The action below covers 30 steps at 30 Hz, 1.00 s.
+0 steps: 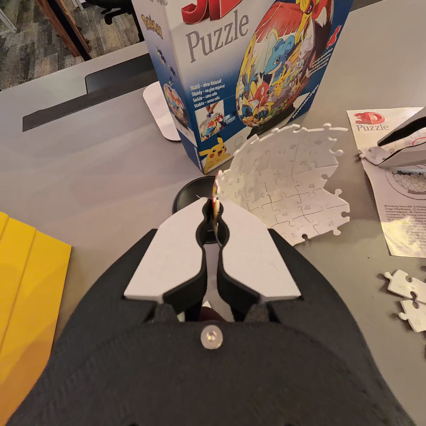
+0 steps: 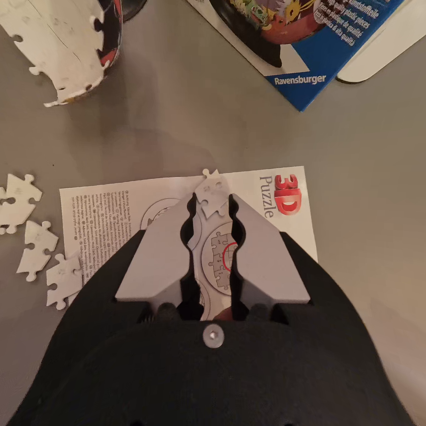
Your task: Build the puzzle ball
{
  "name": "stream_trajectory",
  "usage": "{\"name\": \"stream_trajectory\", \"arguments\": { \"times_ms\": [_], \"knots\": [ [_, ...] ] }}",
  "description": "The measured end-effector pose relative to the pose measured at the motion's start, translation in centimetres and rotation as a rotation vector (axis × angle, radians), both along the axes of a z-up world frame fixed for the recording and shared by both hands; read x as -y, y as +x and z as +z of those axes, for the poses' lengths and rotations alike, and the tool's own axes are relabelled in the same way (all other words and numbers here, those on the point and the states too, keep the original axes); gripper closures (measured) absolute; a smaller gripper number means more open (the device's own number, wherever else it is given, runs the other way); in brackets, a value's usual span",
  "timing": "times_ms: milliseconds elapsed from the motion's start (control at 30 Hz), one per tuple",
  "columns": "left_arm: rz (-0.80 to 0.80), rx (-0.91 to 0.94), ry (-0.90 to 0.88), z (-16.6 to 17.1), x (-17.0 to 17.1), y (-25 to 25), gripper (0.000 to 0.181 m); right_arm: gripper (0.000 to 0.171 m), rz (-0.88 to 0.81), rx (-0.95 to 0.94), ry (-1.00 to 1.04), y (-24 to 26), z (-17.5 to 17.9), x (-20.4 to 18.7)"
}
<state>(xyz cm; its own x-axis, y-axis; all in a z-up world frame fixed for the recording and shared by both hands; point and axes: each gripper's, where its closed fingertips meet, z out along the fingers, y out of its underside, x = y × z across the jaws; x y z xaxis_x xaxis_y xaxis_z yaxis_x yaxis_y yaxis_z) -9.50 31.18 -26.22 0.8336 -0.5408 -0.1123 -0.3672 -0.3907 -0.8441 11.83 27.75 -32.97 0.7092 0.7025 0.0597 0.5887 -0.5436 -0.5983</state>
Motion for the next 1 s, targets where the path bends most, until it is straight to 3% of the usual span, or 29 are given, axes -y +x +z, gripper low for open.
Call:
{"name": "stream_trajectory", "arguments": {
  "times_ms": [167,200,400,600,700,900,1000],
  "knots": [
    [0.0,-0.004,0.021,0.5,-0.1,-0.1,0.179,0.147,-0.024,-0.043,-0.001,-0.3,0.2,0.1],
    [0.005,-0.006,0.03,0.6,-0.2,-0.3,0.179,0.171,-0.031,-0.052,0.013,-0.5,0.6,0.1],
    [0.01,-0.008,0.037,0.6,-0.3,-0.5,0.179,0.171,-0.011,-0.003,0.04,-1.3,1.4,0.8],
    [0.007,-0.016,0.051,0.7,-0.5,-0.6,0.179,0.134,-0.073,0.017,0.076,1.1,1.2,-1.8],
    [0.003,-0.018,0.049,0.6,-0.6,-0.6,0.179,0.132,-0.072,0.026,0.051,1.2,0.4,-2.5],
    [0.0,-0.017,0.049,0.5,-0.7,-0.6,0.179,0.163,-0.073,-0.003,0.065,1.2,0.0,-3.0],
    [-0.001,-0.015,0.049,0.4,-0.8,-0.5,0.179,0.163,-0.073,-0.042,0.061,1.2,0.4,-2.8]
  ]
}}
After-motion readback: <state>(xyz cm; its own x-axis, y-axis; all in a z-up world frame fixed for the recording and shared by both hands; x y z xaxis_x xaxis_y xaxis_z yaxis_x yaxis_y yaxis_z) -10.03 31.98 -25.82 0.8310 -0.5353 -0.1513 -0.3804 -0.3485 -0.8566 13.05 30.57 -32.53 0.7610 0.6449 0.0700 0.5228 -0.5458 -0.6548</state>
